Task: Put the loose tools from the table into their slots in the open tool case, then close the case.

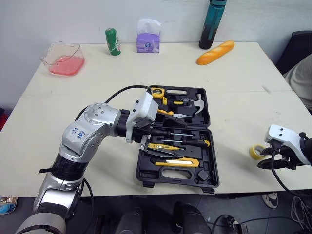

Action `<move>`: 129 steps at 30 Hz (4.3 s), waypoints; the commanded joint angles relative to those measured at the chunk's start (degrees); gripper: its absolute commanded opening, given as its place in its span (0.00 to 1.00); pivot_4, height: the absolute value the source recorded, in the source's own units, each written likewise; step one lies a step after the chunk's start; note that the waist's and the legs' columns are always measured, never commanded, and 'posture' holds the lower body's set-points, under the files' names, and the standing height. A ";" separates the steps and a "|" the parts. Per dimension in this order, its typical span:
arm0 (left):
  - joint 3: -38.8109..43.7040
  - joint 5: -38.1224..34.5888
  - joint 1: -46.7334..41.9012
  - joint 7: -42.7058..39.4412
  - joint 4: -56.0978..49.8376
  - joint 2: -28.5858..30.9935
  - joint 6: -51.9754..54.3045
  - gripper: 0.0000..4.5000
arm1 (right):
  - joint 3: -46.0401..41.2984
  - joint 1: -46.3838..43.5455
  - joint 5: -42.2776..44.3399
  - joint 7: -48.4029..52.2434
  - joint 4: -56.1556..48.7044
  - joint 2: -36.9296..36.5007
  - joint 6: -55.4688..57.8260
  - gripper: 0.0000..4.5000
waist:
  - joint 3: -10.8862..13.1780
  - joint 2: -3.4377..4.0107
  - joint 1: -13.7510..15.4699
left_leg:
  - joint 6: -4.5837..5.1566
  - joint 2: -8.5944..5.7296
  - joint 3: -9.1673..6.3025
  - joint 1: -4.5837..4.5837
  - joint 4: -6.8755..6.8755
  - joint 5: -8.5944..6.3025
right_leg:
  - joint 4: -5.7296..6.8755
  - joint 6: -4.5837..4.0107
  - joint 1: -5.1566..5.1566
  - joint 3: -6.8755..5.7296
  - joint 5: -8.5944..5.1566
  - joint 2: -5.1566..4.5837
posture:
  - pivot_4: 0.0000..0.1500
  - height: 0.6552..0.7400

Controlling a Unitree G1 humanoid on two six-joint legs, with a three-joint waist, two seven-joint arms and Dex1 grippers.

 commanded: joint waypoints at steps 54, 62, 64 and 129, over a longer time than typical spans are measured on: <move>-3.31 6.65 7.65 -5.95 -0.42 5.56 -9.34 1.00 | -12.90 11.70 26.40 -7.75 -44.12 8.92 17.24 0.65 | 0.10 0.07 0.16 | -0.01 0.05 -0.16 -0.09 -0.01 -0.02 | -0.10 -0.02 0.01 -0.09 -0.01 -0.15 | 1.00 0.94; -3.39 7.02 6.49 -6.77 1.35 4.94 -10.09 1.00 | -16.01 19.83 24.75 -12.26 -40.19 26.38 1.13 0.24 | 0.10 0.00 0.14 | -0.01 0.04 -0.13 -0.07 -0.06 -0.02 | 0.05 -0.02 0.00 -0.09 -0.01 0.04 | 1.00 0.94; -3.34 7.02 6.27 -7.09 1.63 5.01 -10.14 1.00 | -15.35 21.78 23.72 -12.95 -39.12 29.27 -1.93 0.02 | 0.10 0.00 0.17 | 0.00 0.03 -0.13 -0.07 -0.05 -0.01 | 0.04 -0.01 0.01 -0.10 0.00 0.09 | 1.00 0.94; 0.04 28.20 -1.46 10.04 41.35 -4.99 -19.77 0.01 | 1.13 -14.73 -1.01 -26.33 -4.13 35.12 -4.00 0.00 | -0.10 -0.24 -0.71 | 0.30 -0.16 -0.04 -0.33 -0.02 0.10 | 0.06 0.22 -0.17 -0.68 0.14 -0.13 | 1.00 0.94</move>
